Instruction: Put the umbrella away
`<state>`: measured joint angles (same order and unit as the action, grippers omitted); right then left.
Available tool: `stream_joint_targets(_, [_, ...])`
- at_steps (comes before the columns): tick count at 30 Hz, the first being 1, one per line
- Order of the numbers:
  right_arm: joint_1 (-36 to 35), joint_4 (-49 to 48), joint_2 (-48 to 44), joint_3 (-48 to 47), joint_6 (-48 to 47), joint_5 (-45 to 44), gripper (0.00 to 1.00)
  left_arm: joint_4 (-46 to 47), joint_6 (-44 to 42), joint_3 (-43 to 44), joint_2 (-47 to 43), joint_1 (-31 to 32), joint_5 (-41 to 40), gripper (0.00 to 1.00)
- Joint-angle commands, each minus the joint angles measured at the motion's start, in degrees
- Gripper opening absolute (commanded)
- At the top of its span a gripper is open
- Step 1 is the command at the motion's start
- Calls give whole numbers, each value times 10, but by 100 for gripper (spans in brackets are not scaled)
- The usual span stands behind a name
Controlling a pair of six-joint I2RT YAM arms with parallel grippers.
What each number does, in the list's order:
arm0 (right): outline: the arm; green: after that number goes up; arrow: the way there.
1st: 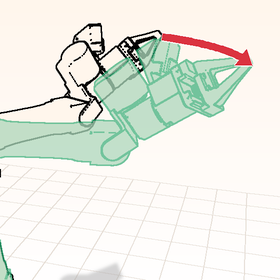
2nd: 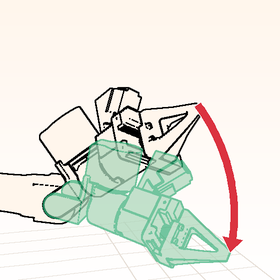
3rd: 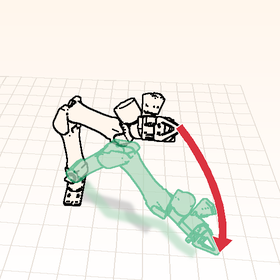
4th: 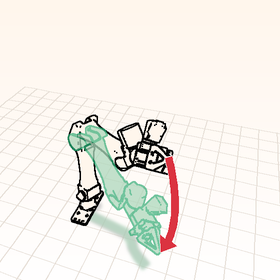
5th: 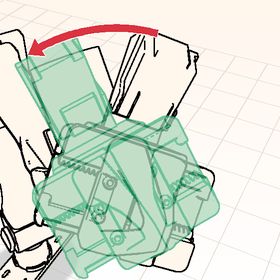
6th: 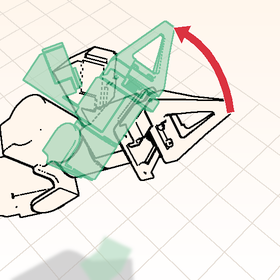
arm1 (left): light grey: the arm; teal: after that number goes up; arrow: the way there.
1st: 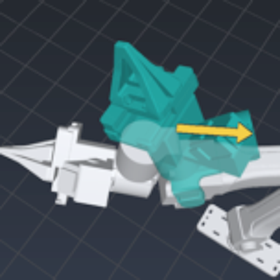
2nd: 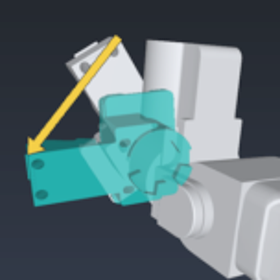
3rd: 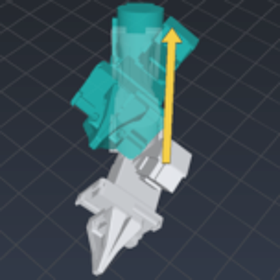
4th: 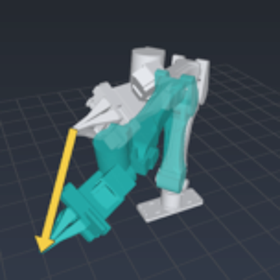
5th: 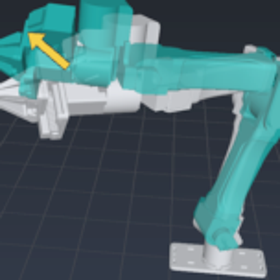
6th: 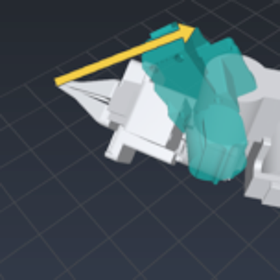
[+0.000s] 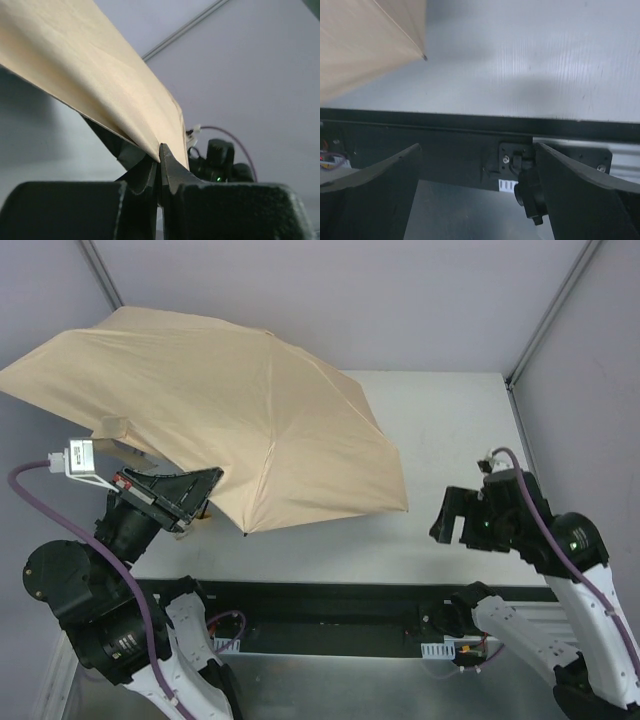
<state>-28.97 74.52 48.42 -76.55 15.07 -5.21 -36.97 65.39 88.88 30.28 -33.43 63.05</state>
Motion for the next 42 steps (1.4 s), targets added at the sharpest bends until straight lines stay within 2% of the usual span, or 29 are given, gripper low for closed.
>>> stream_joint_targets(1, [-2, 15, -89, 137, 54, 95, 93, 72, 85, 54, 30, -8, -6, 0])
stream_joint_targets(3, [-9, -66, -131, 202, 80, 176, 91, 83, 112, 67, 43, -9, -6, 0])
stream_joint_targets(7, [-25, -311, -213, 286, 173, 255, 96, 119, 149, 95, 71, -9, 2, 0])
stream_joint_targets(10, [-25, -403, -182, 286, 241, 283, 100, 121, 159, 99, 78, -9, 7, 0])
stream_joint_targets(13, [-31, -593, -160, 322, 395, 301, 100, 125, 157, 89, 74, -9, 6, 0])
stream_joint_targets(16, [-51, -654, -161, 309, 479, 240, 100, 128, 152, 74, 68, -9, 8, 0])
stream_joint_targets(19, [-56, -604, -159, 272, 520, 197, 100, 130, 156, 52, 59, -9, 0, 0])
stream_joint_targets(21, [-57, -610, -149, 275, 563, 179, 99, 134, 157, 46, 59, -9, -1, 0])
stream_joint_targets(26, [-65, -620, -114, 238, 582, 127, 94, 138, 157, 49, 59, -9, -1, 0])
stream_joint_targets(28, [-65, -608, -88, 215, 577, 131, 86, 139, 156, 48, 58, -9, -1, 0])
stream_joint_targets(29, [-66, -605, -79, 208, 582, 129, 79, 140, 152, 48, 57, -9, -1, 0])
stream_joint_targets(32, [-76, -621, -69, 185, 607, 104, 39, 141, 115, 50, 58, -9, 17, 2])
stream_joint_targets(33, [-79, -624, -62, 172, 615, 99, 25, 141, 102, 47, 53, -9, 25, 9])
stream_joint_targets(35, [-80, -617, -45, 137, 631, 105, 4, 139, 80, 29, 38, -9, 35, 30])
stream_joint_targets(36, [-79, -612, -35, 121, 638, 107, 0, 139, 73, 17, 29, -9, 42, 38])
stream_joint_targets(40, [-80, -620, -23, 93, 700, 93, 0, 130, -1, -6, -8, -8, 81, 57])
stream_joint_targets(42, [-80, -617, -19, 83, 714, 67, 0, 106, -52, 9, -23, -7, 100, 59])
